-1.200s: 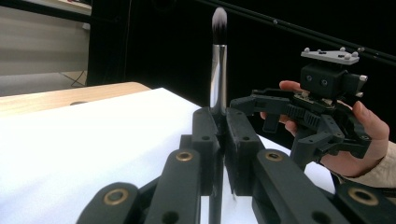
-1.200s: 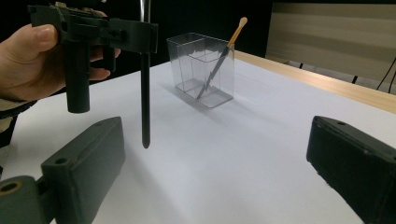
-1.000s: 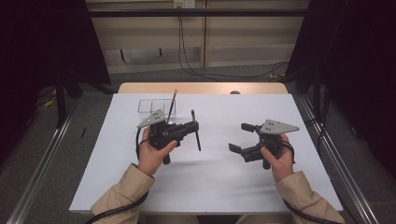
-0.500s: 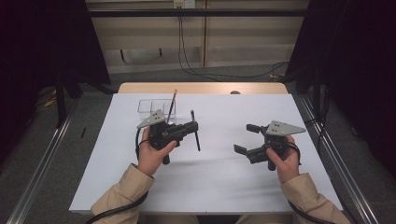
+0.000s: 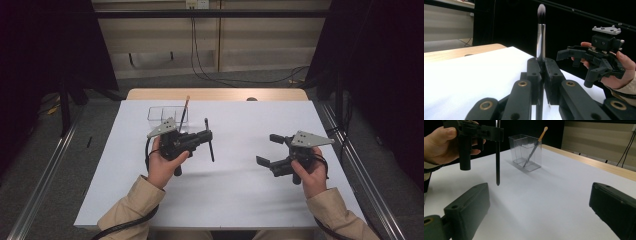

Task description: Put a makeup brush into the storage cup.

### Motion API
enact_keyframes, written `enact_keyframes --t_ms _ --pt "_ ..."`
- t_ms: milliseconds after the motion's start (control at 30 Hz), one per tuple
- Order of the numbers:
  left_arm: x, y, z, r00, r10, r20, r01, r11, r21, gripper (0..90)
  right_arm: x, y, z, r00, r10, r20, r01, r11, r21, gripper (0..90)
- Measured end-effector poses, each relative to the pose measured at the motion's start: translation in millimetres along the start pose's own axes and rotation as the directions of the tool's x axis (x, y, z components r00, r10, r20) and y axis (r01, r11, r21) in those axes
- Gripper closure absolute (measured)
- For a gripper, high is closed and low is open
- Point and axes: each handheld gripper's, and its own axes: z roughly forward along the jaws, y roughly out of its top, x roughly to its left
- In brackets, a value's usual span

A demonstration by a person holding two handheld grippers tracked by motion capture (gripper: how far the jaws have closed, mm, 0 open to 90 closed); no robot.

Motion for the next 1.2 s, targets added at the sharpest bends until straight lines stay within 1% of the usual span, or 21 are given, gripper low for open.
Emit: enact_keyframes --t_ms 300,433,800,933,1200 --pt "0.3 0.6 -1.0 1.0 0.003 -0.006 -0.003 1.0 -0.002 83.7 -2.8 -1.8 -8.2 0.9999 0.002 0.016 -0.002 1.0 -0.007 2.9" --pt "0.0 1.0 -0.9 0.9999 0.01 -0.007 -0.01 0.9999 0.003 83.7 -4.1 -3.5 -11.5 0.9998 0.003 0.018 -0.003 1.0 0.0 2.9" --pt "-0.1 1.9 -1.8 0.9999 0.011 -0.009 -0.011 0.9999 -0.003 83.7 -9.3 -9.1 -23.6 0.9992 0.007 0.039 -0.008 1.0 0.004 2.9" --pt "-0.2 2.9 -2.6 0.9998 0.019 -0.007 -0.019 0.9998 -0.001 83.7 -10.9 -11.3 -27.7 0.9989 0.009 0.047 -0.009 1.0 0.007 2.9" --pt "-0.7 3.3 -3.1 0.9998 0.019 -0.007 -0.019 0.9998 -0.003 83.7 -13.0 -15.0 -34.9 0.9981 0.011 0.061 -0.011 1.0 0.011 2.9"
